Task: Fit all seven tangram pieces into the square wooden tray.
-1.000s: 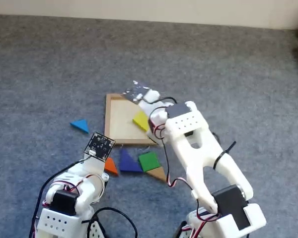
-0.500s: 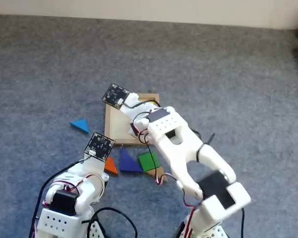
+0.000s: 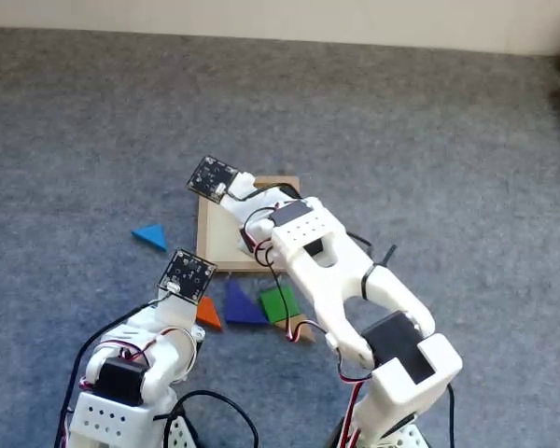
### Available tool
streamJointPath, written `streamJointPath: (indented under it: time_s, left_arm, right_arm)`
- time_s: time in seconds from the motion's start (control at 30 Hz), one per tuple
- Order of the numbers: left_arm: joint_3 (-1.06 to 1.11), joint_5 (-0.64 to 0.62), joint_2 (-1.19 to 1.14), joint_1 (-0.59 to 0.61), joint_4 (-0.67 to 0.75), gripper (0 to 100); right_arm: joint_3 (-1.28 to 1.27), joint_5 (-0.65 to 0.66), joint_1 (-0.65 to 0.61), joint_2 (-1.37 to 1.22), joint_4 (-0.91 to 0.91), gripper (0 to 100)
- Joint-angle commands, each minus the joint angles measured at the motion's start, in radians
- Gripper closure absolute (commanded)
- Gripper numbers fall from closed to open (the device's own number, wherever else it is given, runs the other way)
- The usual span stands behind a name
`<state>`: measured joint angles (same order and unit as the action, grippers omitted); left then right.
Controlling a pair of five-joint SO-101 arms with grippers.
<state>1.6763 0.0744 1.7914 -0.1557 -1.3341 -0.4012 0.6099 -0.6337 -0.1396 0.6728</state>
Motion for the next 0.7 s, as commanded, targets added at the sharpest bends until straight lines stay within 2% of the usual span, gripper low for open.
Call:
streamJointPath:
  time_s: [0.0,0.1,0.2,0.33,0.4,0.5,0.67]
  left_arm:
    - [0.021,-0.006,0.045,-0.015,0.000,99]
    - [0.021,-0.006,0.045,-0.015,0.000,99]
    - [0.021,-0.006,0.045,-0.015,0.000,99]
    - [0.021,-0.006,0.045,-0.015,0.000,99]
    - [0.021,-0.006,0.045,-0.015,0.000,99]
    - [0.021,-0.006,0.045,-0.016,0.000,99]
    - [0.021,-0.006,0.045,-0.015,0.000,99]
  right_arm:
    - [0.065,0.006,-0.013,0.081,0.021,65.2]
    - [0.065,0.003,-0.012,0.171,0.105,66.6]
    - [0.065,-0.018,-0.007,0.269,0.199,76.9]
    - [0.058,-0.203,0.030,0.378,0.252,94.7]
    - [0.042,-0.281,0.059,0.406,0.257,99.7]
    - [-0.031,-0.361,0.107,0.414,0.213,98.9]
    - [-0.193,-0.443,0.157,0.412,-0.013,98.9]
